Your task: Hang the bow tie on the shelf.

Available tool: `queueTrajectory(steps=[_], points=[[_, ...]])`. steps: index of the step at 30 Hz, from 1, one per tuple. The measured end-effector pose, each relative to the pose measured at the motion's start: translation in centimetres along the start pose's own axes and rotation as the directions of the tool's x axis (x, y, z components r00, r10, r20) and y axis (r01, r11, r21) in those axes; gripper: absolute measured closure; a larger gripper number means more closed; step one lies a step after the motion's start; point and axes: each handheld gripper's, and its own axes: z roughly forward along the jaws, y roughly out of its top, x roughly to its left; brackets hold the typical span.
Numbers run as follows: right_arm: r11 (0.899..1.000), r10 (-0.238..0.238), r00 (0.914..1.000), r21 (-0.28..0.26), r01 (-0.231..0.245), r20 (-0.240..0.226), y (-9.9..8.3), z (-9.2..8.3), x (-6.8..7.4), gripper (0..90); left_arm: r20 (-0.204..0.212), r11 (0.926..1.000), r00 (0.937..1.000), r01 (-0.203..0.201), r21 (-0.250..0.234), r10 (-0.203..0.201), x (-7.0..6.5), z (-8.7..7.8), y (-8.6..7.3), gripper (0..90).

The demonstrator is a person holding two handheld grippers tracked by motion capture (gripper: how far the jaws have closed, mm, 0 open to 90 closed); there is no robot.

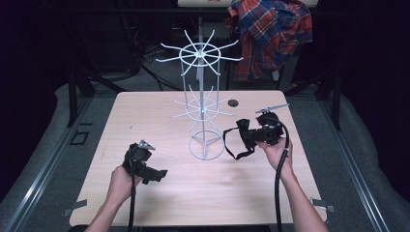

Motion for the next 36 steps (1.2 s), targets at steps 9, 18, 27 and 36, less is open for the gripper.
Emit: queueTrajectory(steps=[9,18,27,36], points=[[1.0,0.012,0.9999,-0.027,-0.012,0.009,0.0,-1.0,-0.7,75.8,0.001,1.0,1.0,-0.001,0.002,0.001,-0.1,0.1,0.0,0.0],[0.998,0.014,0.9999,-0.057,-0.015,-0.007,0.3,-1.8,-0.7,75.8,0.005,1.0,1.0,-0.002,0.0,0.002,-0.1,0.0,0.0,0.0],[0.994,0.014,0.9998,-0.112,-0.015,-0.013,0.7,-2.9,-0.5,75.7,-0.002,1.0,1.0,-0.005,-0.005,0.005,-0.2,-0.1,0.0,0.0],[0.992,0.0,0.9999,-0.126,-0.002,-0.011,1.2,-3.3,0.1,75.7,-0.002,1.0,1.0,-0.003,-0.003,0.003,-0.1,-0.2,-0.1,0.0]])
